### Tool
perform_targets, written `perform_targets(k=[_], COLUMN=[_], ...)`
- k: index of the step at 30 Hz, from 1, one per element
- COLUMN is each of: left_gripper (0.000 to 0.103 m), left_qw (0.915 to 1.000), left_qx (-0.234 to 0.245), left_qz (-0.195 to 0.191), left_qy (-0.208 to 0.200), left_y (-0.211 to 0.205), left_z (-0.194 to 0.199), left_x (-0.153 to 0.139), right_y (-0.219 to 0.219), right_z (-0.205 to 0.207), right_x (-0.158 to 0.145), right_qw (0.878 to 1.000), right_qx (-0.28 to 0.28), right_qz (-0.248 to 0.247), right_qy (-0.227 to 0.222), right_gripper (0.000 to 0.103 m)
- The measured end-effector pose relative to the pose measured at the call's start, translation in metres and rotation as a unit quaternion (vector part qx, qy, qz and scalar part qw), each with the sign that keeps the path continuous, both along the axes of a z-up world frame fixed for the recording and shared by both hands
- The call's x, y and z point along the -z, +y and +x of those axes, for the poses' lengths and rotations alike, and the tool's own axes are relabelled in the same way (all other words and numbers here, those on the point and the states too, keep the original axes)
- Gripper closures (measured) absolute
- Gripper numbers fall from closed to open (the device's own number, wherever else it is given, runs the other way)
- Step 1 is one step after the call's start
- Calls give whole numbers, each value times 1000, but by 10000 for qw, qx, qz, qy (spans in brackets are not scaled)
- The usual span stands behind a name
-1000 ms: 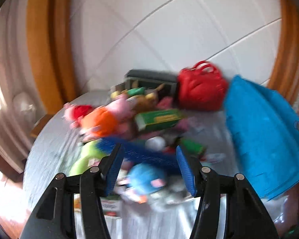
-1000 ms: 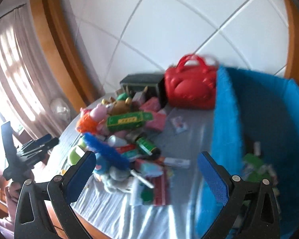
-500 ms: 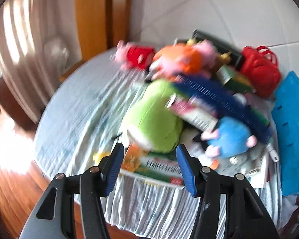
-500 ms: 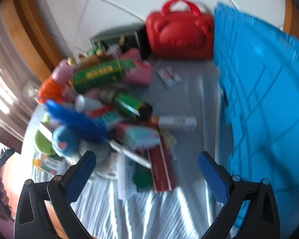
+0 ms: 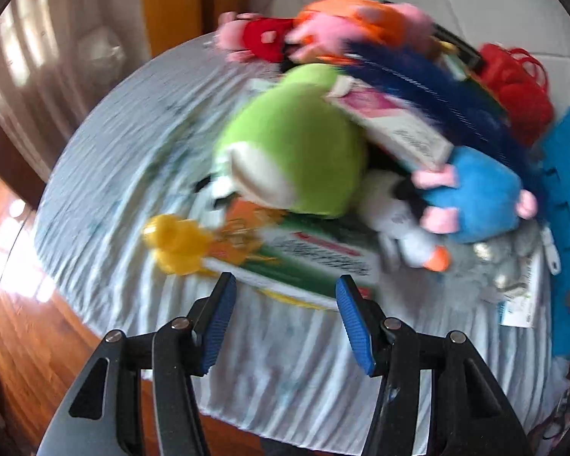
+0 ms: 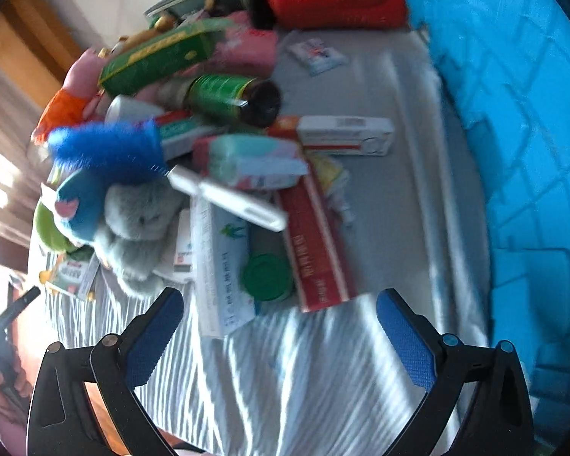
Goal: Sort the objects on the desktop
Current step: 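Move both tools back over the heap toward the green-white medicine boxes, then grasp a green-white medicine box with the left tool while the right tool grasps a white box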
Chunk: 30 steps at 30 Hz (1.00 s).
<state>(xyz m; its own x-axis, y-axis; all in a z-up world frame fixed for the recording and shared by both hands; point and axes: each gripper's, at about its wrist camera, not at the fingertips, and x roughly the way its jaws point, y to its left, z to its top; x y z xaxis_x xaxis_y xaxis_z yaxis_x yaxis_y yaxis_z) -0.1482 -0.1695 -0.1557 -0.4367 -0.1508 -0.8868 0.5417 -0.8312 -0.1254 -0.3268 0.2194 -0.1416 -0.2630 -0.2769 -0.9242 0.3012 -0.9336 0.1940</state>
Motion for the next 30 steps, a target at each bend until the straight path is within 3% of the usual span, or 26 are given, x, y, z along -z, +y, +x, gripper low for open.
perform_targets(k=[3, 6, 10, 11, 13, 14, 17, 21, 24, 30], left_gripper=[49, 49, 49, 49, 49, 49, 49, 49, 49, 49], left_qw=[9994, 9980, 9989, 9991, 9994, 9993, 9969, 9853, 9802, 9614], left_qx=[344, 562, 445, 388, 281, 207, -201, -850, -1068, -1597], left_qz=[-41, -282, -93, -56, 63, 203, 725, 1471, 1608, 2158], left_qy=[80, 23, -129, -151, -210, -242, -250, 191, 435, 610], left_y=[23, 38, 28, 24, 17, 14, 3, -15, -22, -36], left_z=[-17, -29, -31, -31, -28, -26, -16, -6, -8, -8], left_x=[-2, -2, 8, 11, 16, 20, 35, 46, 50, 65], right_y=[-17, -32, -49, -51, -56, -56, -53, -51, -51, -52], right_z=[3, 6, 8, 8, 7, 8, 10, 13, 16, 16], right_x=[11, 23, 31, 34, 42, 45, 45, 49, 52, 49], right_qw=[9996, 9987, 9977, 9975, 9970, 9970, 9972, 9965, 9959, 9950], right_qx=[-213, -394, -613, -642, -662, -649, -634, -663, -715, -799], right_qz=[-12, -52, -51, -38, 55, 108, 90, 130, 167, 192], right_qy=[-160, -307, -284, -307, -393, -400, -381, -491, -532, -560], right_gripper=[36, 38, 40, 45, 70, 73, 74, 74, 73, 73])
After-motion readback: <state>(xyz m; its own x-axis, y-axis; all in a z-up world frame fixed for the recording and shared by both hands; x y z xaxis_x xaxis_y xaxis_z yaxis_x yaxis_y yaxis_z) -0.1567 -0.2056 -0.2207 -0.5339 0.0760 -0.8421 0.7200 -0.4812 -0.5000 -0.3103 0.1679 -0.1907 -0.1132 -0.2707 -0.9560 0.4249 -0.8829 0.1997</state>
